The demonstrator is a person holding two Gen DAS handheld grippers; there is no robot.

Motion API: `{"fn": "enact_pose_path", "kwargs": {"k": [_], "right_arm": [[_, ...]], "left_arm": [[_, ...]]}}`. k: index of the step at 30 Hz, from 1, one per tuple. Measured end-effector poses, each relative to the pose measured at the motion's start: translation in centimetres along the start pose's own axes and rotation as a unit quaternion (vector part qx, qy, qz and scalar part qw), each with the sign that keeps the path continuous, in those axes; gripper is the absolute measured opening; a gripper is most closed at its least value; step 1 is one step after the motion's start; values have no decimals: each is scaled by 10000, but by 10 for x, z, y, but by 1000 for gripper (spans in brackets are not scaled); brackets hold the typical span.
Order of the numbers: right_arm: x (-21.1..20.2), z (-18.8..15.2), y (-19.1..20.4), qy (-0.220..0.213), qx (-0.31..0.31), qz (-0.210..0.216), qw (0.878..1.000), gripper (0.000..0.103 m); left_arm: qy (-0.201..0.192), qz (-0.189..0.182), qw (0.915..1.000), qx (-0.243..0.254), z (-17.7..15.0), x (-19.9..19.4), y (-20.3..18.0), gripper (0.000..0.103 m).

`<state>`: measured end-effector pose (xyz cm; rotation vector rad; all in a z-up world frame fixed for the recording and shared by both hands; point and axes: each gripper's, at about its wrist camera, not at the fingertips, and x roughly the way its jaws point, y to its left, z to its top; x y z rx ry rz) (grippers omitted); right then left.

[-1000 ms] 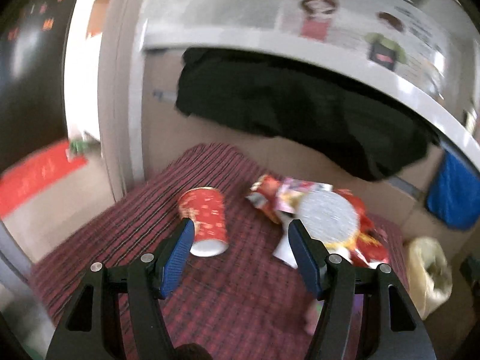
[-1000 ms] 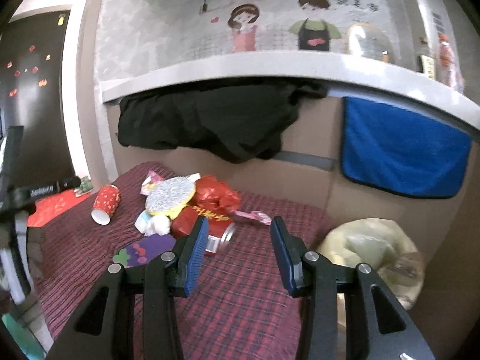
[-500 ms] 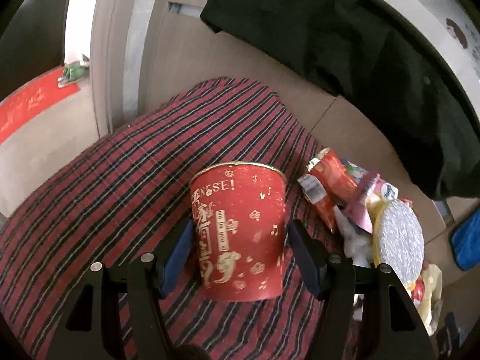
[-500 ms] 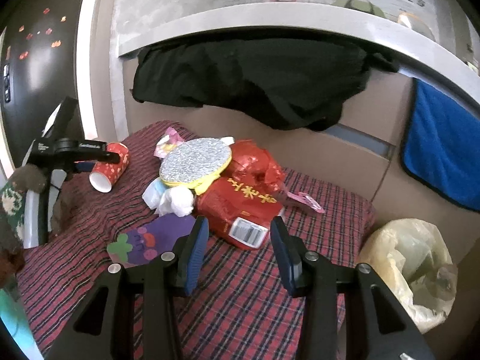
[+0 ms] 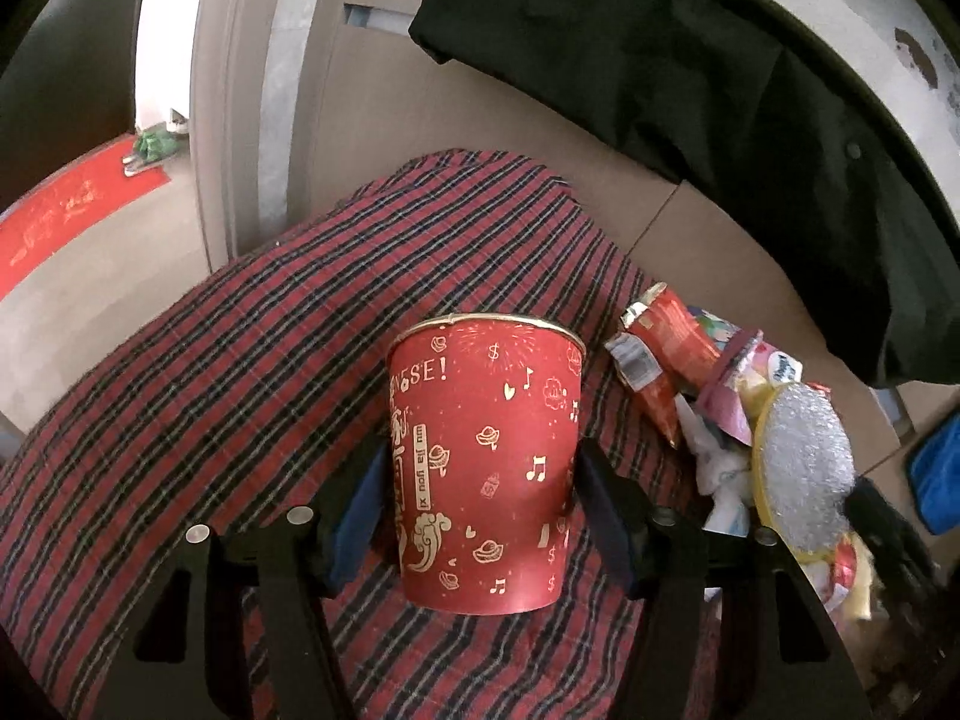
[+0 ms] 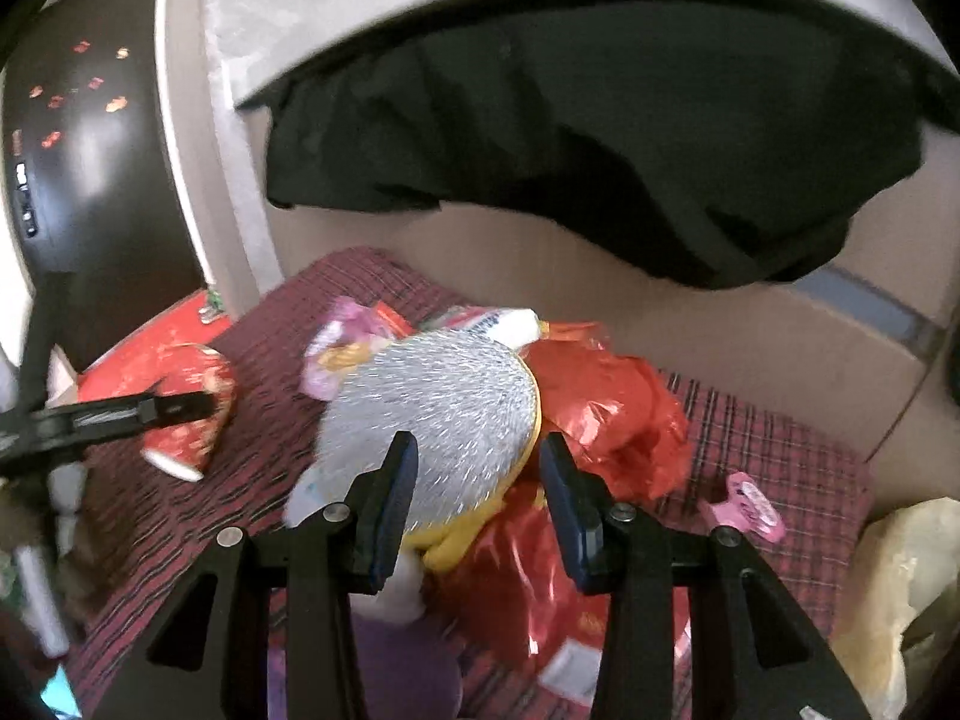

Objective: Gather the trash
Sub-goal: 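Reach the left gripper to the red paper cup and grasp it, then carry the red paper cup with the left gripper over the trash bin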

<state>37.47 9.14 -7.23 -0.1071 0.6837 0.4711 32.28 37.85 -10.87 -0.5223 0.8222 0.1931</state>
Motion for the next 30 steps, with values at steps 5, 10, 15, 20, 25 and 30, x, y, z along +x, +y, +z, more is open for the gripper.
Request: {"fn": "enact_pose_path", "kwargs": {"k": [5,10,15,20,25,30], "right_arm": [[27,7,-9,203,361,-4,9991,39],[29,9,-3,552,214,494,9970,19],[-15,14,5,107,-286,184,9994,11],[-66,24,-16,-354,-197,-31,9992,10],[-109,23,-38,-579,-116,-323,9977,10],[-165,9,-73,-864,58,-707,9937,10]], "left_arm": [[-169,54,9997,194,-9,-15,-9,61],[-420,24,9978,510,-16,-35,-30,60],[-614,-155,9954,713,-21,-58,-54,59],[-943,-377,9894,1040,-30,-87,-94,59],[-1222,-680,9798,1429,-45,-118,-139,58],[-1317,-1051,9688,1815,-61,-138,-196,58]]}}
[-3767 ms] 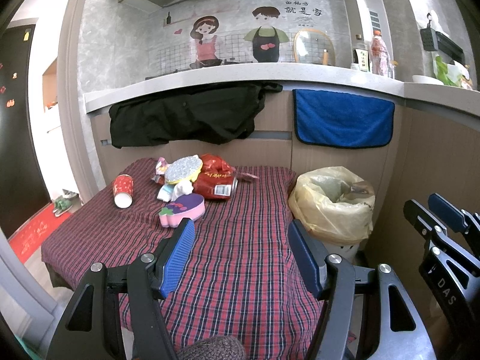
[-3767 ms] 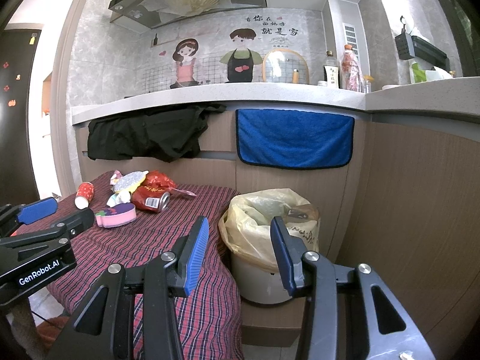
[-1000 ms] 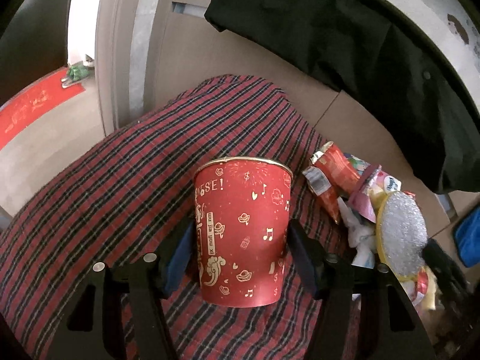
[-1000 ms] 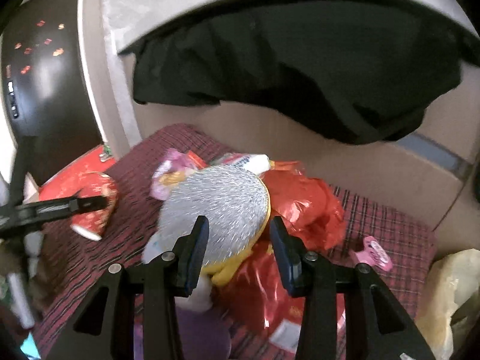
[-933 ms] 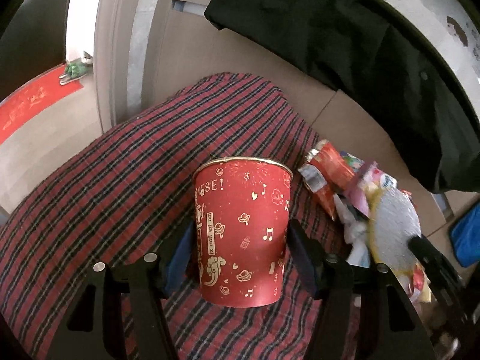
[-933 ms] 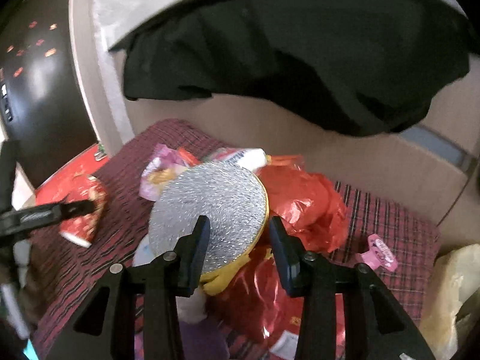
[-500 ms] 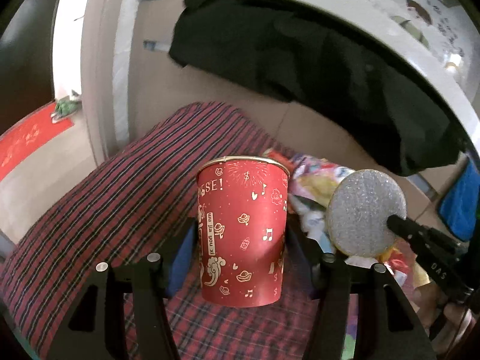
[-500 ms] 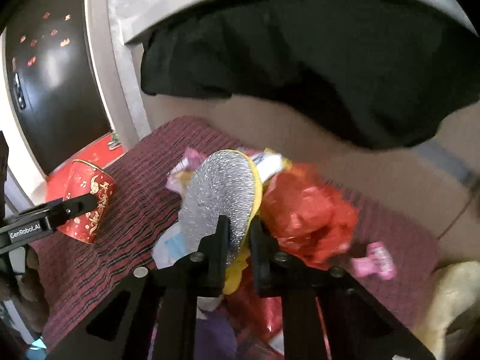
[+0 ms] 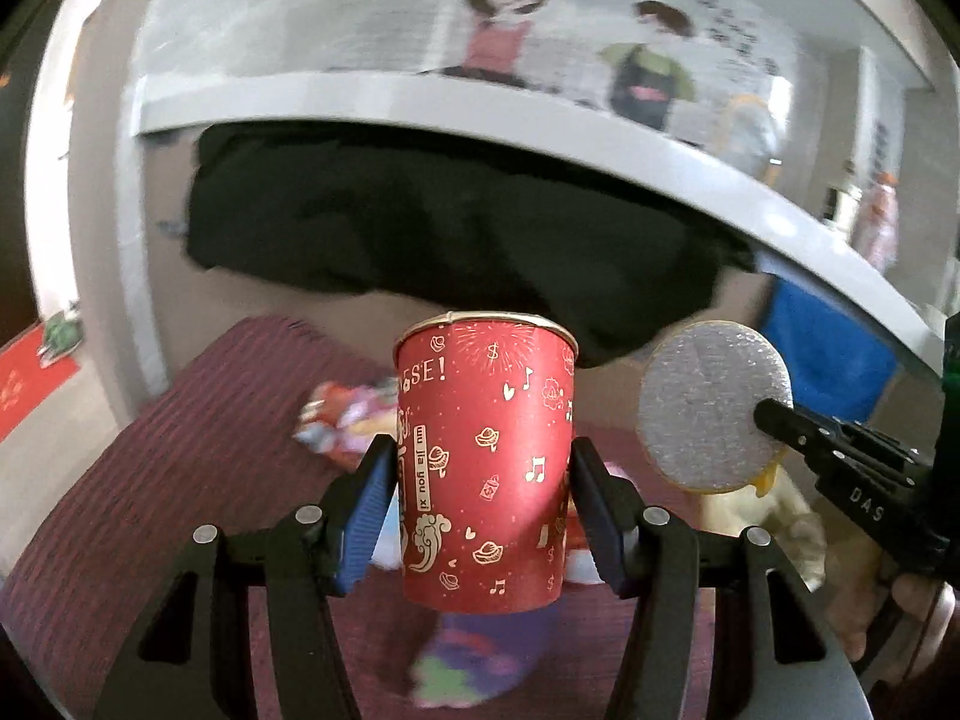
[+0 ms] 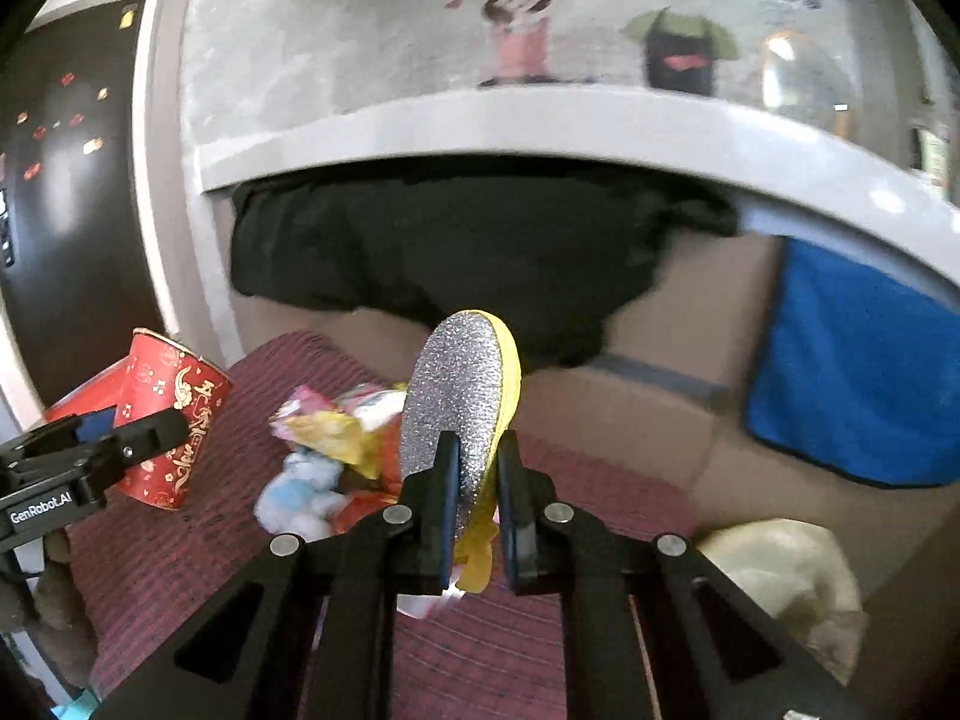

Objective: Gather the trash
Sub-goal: 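Carry the red paper cup with the left gripper over the trash bin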

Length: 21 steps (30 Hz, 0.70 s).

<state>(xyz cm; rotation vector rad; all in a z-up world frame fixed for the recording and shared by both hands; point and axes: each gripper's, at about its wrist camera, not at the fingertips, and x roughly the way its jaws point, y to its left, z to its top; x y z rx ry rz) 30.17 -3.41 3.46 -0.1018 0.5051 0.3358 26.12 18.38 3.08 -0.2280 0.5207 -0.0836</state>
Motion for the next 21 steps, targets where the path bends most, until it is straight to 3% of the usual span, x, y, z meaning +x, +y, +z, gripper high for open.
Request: {"fn": "enact_pose_path", "kwargs": {"k": [6,11,21], "right_arm": [[-62,-8,-67,-263,300,-532,9978,10],[-101,-26,-121,-379,537,-989,9929,10],[-116,-64,-200,-192,880,-1628,9825,10]], "left_arm": [[-93,-618,9973,384,0,3,-89,58],[-40,-904,9935,693,-14,20,-159,58],[295,-1219,9861,1086,-50,66,-259,58]]}}
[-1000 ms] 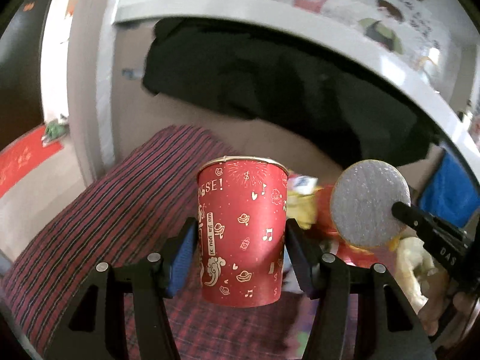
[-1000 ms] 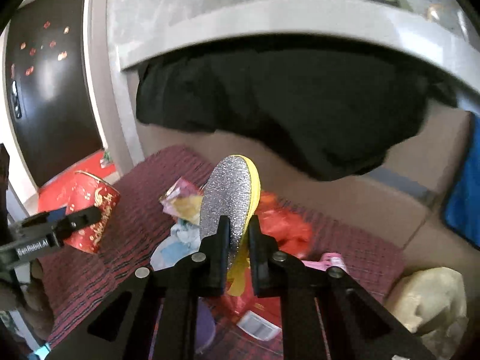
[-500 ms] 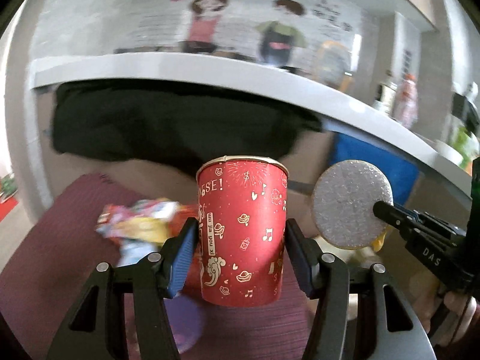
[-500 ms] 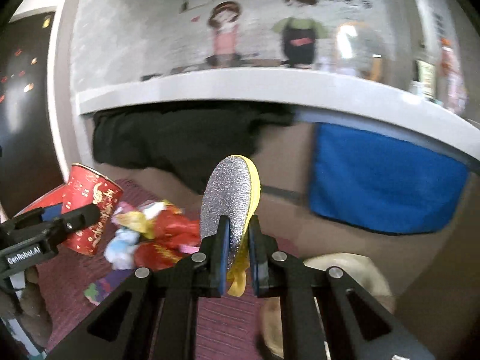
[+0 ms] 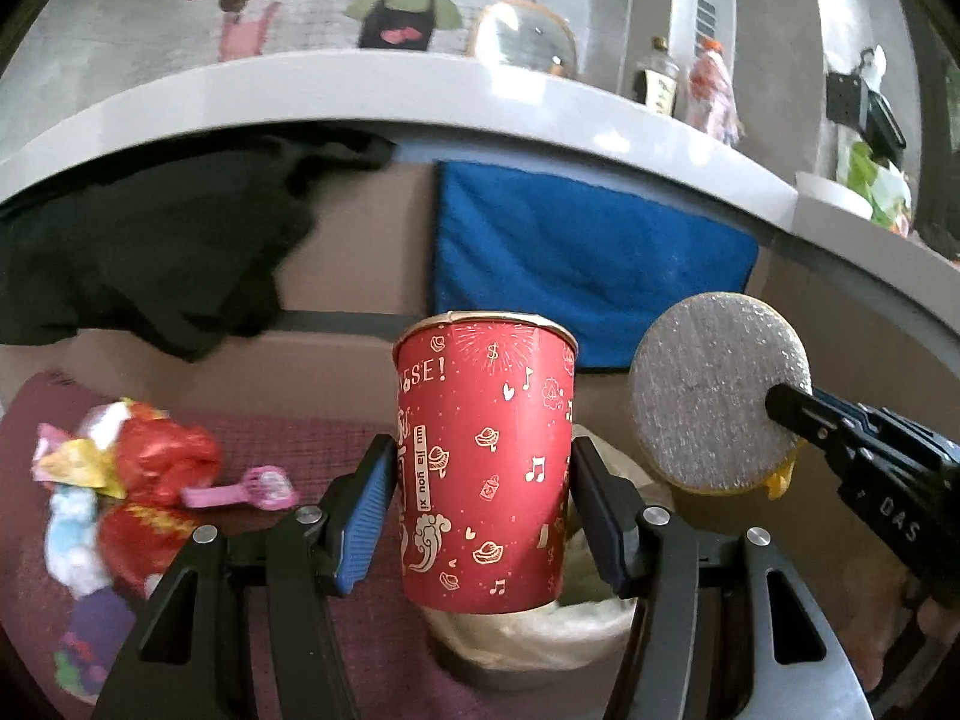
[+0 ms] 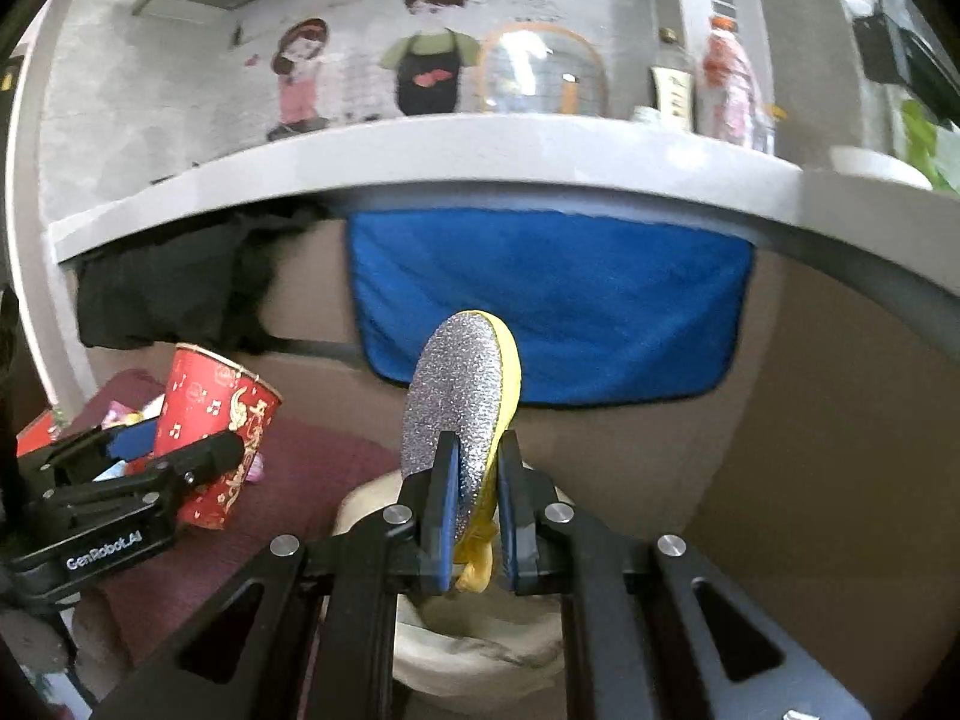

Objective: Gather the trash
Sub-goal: 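Carry the red paper cup with the left gripper over the trash bin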

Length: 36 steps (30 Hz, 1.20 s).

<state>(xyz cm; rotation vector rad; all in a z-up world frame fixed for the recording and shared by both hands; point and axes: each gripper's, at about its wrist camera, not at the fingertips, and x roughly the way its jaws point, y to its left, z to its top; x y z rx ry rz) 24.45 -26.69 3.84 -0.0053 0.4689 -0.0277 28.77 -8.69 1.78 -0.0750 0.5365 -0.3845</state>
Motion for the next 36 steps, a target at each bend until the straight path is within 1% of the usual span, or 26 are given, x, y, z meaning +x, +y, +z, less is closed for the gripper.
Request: {"fn": "enact_pose_path", "kwargs": {"k": [4,7,11,13,18,24,30,32,33,34,36], "right_arm": [[5,-7,-24,6,115,-168,9998,10],[8,-10,-36,24,164,-250,9995,10],[18,-13,-46,82,185,-302,9993,10],[23,-15,-51,111,232,-306,9992,10],[36,-22,-58,245,359,-208,9988,10],[48,-29,-55,298,335,-127,9989,10],[62,-37,-53,397,431,49,9983,11],[67,-40,-51,439,444,87,9980,12],[69,-40,-50,447,448,123,9979,12],[71,-41,-50,451,462,162,9978,15],[76,-43,-48,481,527,264,9971,15]], "left_arm": [[218,-117,9997,27,-1,24,-19,58],[268,-177,9994,123,-3,36,-32,58],[350,-330,9988,121,-6,47,-38,58],[391,-331,9986,104,-8,51,-37,59],[538,-347,9979,-80,-10,60,-30,58],[550,-282,9981,-11,-14,66,-28,58],[619,-223,9978,10,-18,75,-25,59],[642,-352,9973,-64,-20,80,-21,60],[688,-573,9959,-150,-20,84,-18,62],[780,-678,9944,-204,-20,90,-15,62],[871,-635,9939,-236,-19,98,-12,63]]}}
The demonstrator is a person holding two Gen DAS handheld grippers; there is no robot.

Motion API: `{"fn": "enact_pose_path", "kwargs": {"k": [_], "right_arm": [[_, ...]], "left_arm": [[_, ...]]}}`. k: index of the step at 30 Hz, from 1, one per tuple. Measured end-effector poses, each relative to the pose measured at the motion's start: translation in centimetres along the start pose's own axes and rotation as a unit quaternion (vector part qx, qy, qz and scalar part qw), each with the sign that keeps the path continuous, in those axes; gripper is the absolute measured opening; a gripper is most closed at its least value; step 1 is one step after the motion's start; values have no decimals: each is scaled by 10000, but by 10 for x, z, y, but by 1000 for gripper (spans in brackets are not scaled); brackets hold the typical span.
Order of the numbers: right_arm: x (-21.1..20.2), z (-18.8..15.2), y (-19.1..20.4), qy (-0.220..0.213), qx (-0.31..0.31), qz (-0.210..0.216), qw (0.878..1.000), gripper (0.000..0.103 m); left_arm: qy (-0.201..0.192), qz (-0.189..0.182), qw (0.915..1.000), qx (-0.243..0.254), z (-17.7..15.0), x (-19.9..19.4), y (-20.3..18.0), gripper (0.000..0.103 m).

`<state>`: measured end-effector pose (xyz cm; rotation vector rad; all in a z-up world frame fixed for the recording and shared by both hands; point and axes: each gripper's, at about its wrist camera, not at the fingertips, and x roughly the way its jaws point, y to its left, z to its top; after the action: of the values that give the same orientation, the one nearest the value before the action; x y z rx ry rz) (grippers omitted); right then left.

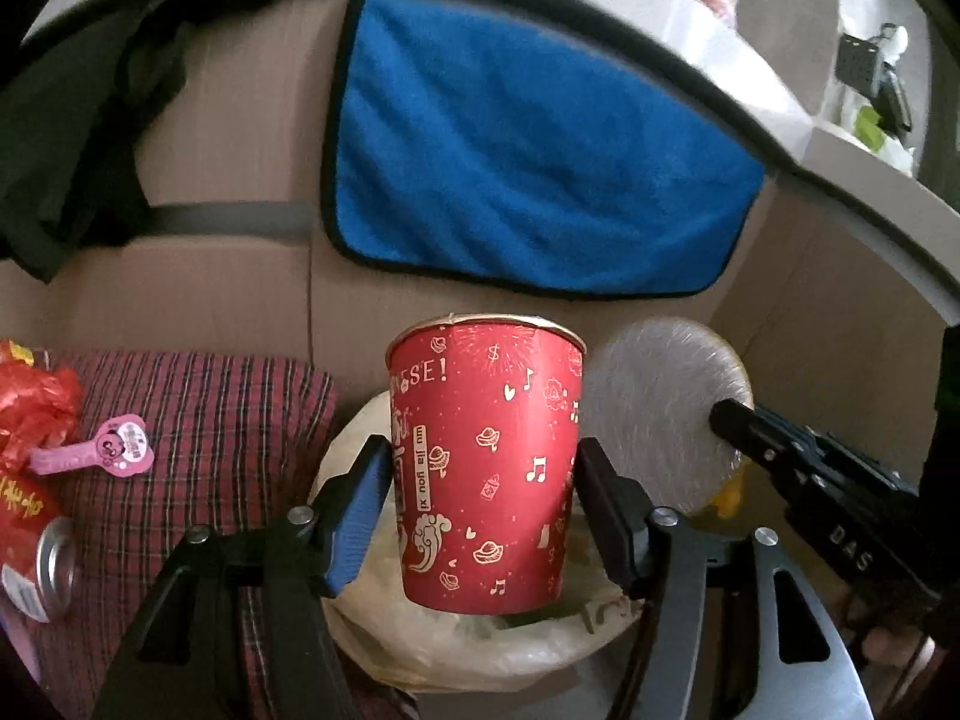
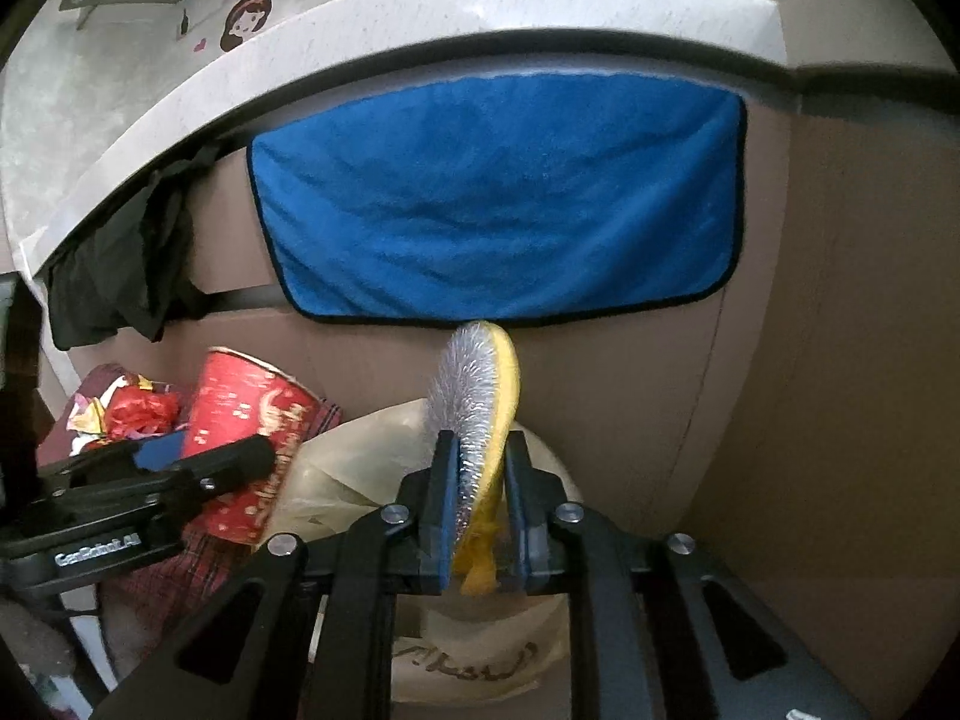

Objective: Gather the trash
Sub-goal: 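Carry the red paper cup with the left gripper over the trash bin, then open the left gripper to drop the cup into the bin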

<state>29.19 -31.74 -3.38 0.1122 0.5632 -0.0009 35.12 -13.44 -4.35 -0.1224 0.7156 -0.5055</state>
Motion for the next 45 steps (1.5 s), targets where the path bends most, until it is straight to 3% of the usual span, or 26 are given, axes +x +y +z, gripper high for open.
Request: {"fn": "enact_pose_path", "kwargs": {"k": [2,7,11,13,16,20,27,29,33,37,42,45], "right_arm": [[3,-1,-1,-1,89,35,10000,22],[3,-1,-2,-12,224,51,9997,24],[-3,0,2,-54,181,-16,9998,24],[-7,1,5,-101,142,-17,9998,24],[-12,2,11,-142,-31,-89,9999,24],[-15,2,16,-175,-109,-119,9997,24],[-21,4,20,-264,-160,-178,9994,24],[-22,5,18,-296,-166,-211,9992,24],[-21,5,12,-316,-67,-238,9992,24],[-17,3,2,-228,49,-258,9994,24],[-14,1,-6,-191,222,-253,9993,24],[-14,1,-2,-190,148,-262,9994,24]], "left_arm": [[21,92,9999,-39,4,3,5,63],[151,230,9995,-145,11,2,18,63],[447,-230,9977,-451,11,8,27,63],[439,-277,9971,-553,10,8,30,63],[492,-353,9972,-435,10,8,28,63],[891,-626,9939,-192,7,14,20,63],[850,-461,9953,-50,1,22,14,63],[889,-380,9952,182,0,30,7,63],[1201,-286,9914,426,-10,51,4,63],[1804,-255,9822,466,-25,72,8,64],[1717,-100,9837,521,-27,70,9,63],[1909,-211,9781,797,-28,64,5,64]]}}
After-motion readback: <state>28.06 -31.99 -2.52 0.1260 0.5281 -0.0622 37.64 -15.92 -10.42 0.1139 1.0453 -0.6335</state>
